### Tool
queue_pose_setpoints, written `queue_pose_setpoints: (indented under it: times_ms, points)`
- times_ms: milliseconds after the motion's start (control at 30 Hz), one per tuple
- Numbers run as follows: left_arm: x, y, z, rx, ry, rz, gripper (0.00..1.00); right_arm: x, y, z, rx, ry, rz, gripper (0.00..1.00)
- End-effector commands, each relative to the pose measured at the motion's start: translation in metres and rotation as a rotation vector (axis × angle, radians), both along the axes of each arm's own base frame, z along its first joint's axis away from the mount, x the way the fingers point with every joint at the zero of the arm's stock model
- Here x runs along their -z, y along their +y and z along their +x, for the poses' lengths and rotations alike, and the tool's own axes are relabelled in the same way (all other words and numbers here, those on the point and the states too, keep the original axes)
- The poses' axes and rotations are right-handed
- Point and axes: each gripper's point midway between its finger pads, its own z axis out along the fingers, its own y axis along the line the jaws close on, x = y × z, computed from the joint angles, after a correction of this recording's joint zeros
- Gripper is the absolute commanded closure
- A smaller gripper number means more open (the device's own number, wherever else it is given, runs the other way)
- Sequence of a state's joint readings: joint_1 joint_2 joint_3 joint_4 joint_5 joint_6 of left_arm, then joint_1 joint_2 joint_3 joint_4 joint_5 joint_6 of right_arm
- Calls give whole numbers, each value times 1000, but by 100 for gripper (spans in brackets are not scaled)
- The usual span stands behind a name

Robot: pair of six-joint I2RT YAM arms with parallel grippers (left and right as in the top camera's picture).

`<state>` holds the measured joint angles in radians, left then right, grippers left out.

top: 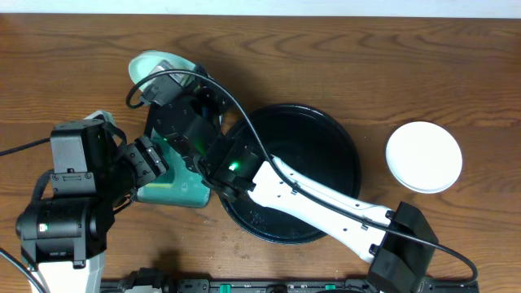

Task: Clean dirty plates on tray and stack at the side
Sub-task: 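Carry the green plate right and stack it on the plate pile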

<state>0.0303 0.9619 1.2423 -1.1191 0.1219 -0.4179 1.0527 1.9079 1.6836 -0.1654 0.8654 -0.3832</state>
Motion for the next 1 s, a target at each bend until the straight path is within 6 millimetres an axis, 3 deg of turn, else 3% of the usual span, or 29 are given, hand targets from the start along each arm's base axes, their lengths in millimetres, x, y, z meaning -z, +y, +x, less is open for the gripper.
queue_pose_setpoints:
  times_ms: [0,33,67,100,167,267,333,367,467,600,667,767,867,967]
  points:
    - [-6,1,1,2,-15,3,18,19,-8,11,28,154,253,99]
    - [-6,1,1,2,-15,3,18,50,-6,12,23,311,362,99]
    - [-6,1,1,2,-15,3,18,69,-4,11,16,427,432,99]
    - [-6,1,1,2,-15,3,18,84,-1,8,-3,541,494,99]
    - [-6,1,1,2,-15,3,18,95,3,4,-73,710,578,99]
    - [-6,1,1,2,-15,3,18,72,-9,9,-190,831,692,99]
    - [-6,1,1,2,-15,3,18,46,-32,16,-224,845,757,99]
    - [-6,1,1,2,-15,3,18,32,-50,21,-212,832,781,99]
    - [-6,1,1,2,-15,3,18,1,-132,39,-42,747,822,99]
    - [-6,1,1,2,-15,3,18,-8,-271,42,368,646,860,99]
    - [-6,1,1,2,-15,3,18,1,-336,30,605,637,901,99]
    - [-6,1,1,2,-15,3,18,27,-411,1,881,692,933,99]
    - [-6,1,1,2,-15,3,18,59,-464,-26,1089,768,946,99]
    - [-6,1,1,1,-15,3,18,99,-501,-51,1251,835,967,99]
